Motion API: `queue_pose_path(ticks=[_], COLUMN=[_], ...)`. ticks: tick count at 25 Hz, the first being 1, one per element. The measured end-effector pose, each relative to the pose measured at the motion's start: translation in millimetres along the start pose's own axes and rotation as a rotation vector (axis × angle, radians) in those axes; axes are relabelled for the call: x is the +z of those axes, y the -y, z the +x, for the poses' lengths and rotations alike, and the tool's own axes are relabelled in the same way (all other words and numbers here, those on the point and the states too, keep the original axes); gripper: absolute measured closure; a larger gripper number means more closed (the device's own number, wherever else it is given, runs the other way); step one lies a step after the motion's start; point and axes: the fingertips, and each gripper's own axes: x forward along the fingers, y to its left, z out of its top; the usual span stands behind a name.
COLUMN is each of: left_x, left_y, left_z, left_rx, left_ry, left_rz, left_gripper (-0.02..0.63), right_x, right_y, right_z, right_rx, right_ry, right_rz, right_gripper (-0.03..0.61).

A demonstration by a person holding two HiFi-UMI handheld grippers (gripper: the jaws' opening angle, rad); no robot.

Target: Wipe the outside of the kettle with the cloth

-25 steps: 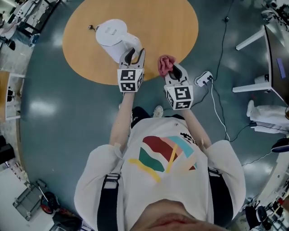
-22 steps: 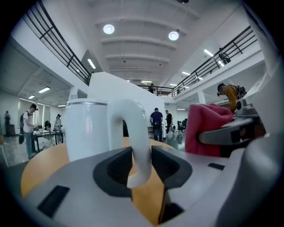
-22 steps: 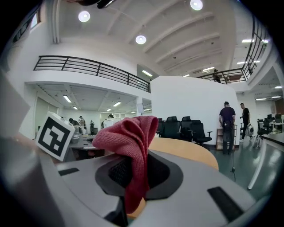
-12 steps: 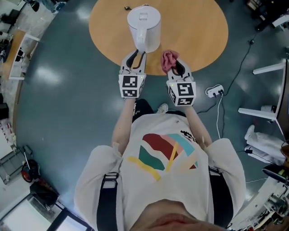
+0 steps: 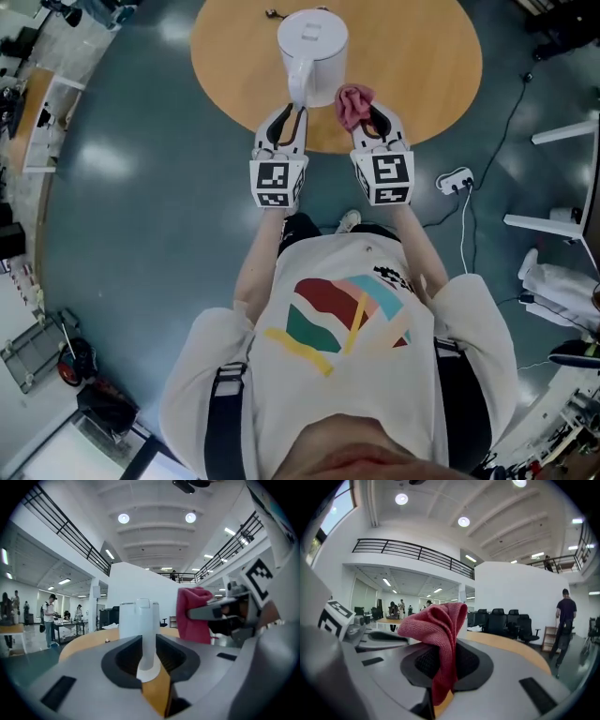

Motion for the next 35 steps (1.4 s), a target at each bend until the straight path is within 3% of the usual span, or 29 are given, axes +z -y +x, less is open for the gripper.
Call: queue_pose_path(ticks=[4,10,14,20,25,29,32,35], left_x=[0.6,13.5,23.3,17.9,8.0,-4.3,-18.8,-26.5], left_y=[28.3,10.4,-16.9,-9.1,2.3,-0.1,1.1,-2.2], left_z=[8.1,-9.8,-4.1,7.8,4.9,-3.5,-13.4,-21.3], left_rx=[-0.171,-0.251,-0.318,-0.496,-0.589,-0.585,-0.544,-0.495], left_ry=[0.004,0.031,0.055,0.014,-0.001,-0.02,-0.049,-0.083], left_rz=[-0.009,-0.045,-0.111,-0.052,-0.068,-0.098,-0.115,-0.125], left_gripper=[0.491,0.484,0.405,0.403,0.394,0.394,0.394,0.394], right_x=[66.6,130.0,127.1,100.2,71.4,62.6,68.9,69.3], right_y=[42.7,47.8,31.2,9.8,3.0,20.2,10.0,-1.4], right_z=[28.4,113.2,151.8,190.5,184.7,153.7,154.1,143.3], right_rx=[-0.044,0.067,0.174,0.281,0.321,0.211,0.234,0.258], right_ry=[-0.033,-0.257,-0.452,-0.738,-0.915,-1.077,-0.996,-0.976], right_rz=[-0.236,-0.558,-0.675,-0.821,-0.758,-0.803,-0.942,-0.958], right_gripper=[0.531,0.531,0.531,0.532,0.532,0.532,0.532,0.532])
